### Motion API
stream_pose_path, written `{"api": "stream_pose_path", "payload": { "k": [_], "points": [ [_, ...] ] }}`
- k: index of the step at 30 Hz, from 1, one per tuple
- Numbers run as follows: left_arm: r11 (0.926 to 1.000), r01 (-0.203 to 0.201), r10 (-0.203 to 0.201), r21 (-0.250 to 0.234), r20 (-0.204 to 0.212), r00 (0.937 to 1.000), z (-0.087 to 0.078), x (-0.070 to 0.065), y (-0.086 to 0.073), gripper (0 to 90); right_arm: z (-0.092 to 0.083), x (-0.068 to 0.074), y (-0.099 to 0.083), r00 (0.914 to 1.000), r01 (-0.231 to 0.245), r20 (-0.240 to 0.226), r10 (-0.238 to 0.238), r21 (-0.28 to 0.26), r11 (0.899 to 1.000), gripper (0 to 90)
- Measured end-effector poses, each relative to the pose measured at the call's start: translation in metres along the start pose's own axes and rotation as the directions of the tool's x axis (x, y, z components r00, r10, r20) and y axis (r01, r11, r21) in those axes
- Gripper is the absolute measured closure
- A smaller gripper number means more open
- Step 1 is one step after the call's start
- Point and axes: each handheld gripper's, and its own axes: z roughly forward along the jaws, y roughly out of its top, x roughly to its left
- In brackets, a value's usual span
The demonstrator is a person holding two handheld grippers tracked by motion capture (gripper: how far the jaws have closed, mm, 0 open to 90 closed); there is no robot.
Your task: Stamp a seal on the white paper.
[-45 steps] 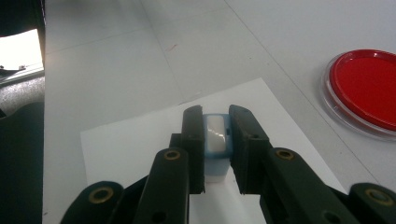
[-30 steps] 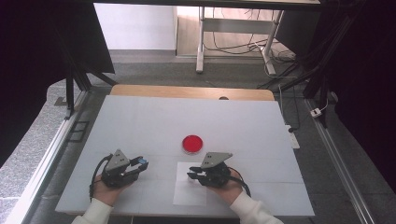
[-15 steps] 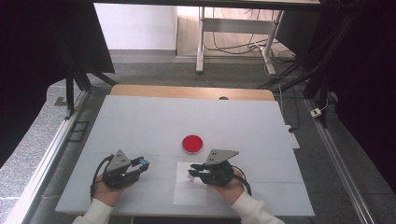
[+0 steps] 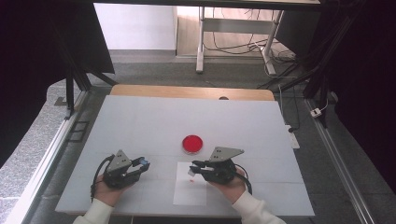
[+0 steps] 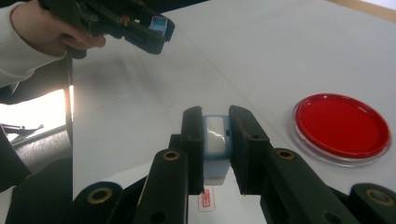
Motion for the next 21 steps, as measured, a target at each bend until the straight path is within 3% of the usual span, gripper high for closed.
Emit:
{"api": "stream_pose_path", "payload": {
  "k": [10, 21],
  "points": [
    [1.0, -0.005, 0.005, 0.004, 0.001, 1.0, 0.0, -0.001, 0.0, 63.9, -0.015, -0.01, 0.004, 0.9981, -0.051, 0.03, 0.054, -0.094, 0.994, 75.9],
    [1.0, -0.003, 0.003, 0.006, -0.002, 1.0, 0.001, 0.0, 0.0, 63.8, -0.028, -0.02, 0.007, 0.9943, -0.072, 0.067, 0.083, -0.148, 0.986, 75.8]
  ]
}}
